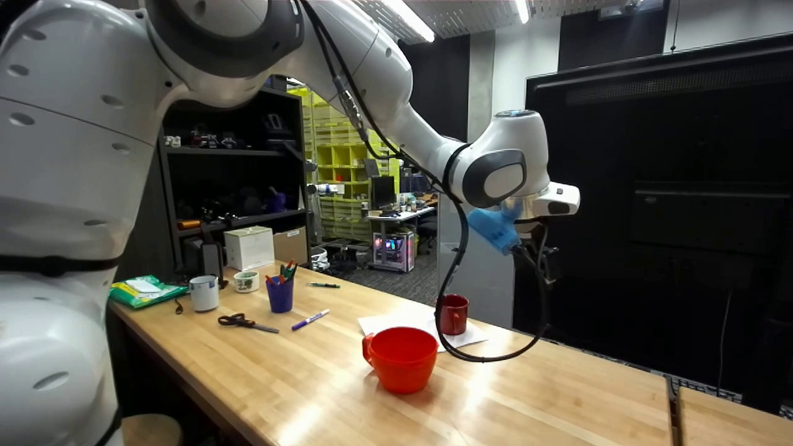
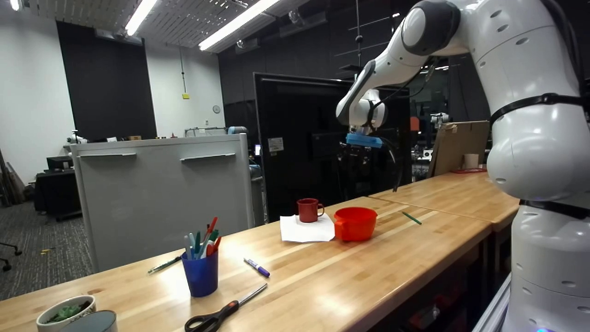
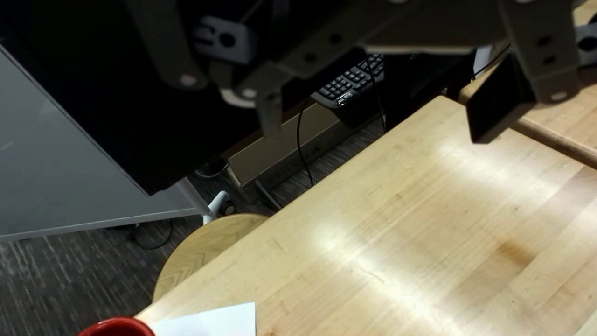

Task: Put the green pen in the blue cup.

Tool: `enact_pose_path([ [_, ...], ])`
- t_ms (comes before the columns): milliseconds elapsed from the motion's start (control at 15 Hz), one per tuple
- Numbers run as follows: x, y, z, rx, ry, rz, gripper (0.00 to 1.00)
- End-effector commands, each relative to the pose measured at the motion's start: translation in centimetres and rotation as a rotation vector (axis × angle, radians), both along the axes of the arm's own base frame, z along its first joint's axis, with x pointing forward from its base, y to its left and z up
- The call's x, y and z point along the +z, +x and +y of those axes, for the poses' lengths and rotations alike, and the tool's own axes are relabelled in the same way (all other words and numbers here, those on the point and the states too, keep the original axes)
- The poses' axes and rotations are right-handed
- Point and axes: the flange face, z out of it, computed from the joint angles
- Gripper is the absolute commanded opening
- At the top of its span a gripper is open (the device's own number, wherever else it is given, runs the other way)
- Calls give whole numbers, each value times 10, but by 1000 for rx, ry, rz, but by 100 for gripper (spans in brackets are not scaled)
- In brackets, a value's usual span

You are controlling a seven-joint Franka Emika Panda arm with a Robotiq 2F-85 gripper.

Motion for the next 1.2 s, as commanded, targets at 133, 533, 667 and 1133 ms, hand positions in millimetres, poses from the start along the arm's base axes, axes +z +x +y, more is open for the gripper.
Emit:
enact_pose_path([
  [133, -10, 3, -19, -54, -33, 19, 100],
  [533, -48, -14, -110, -254, -102, 52, 100],
  [667, -58, -24, -137, -301, -105, 136, 100],
  [1133, -35, -61, -165, -183, 95, 434, 100],
])
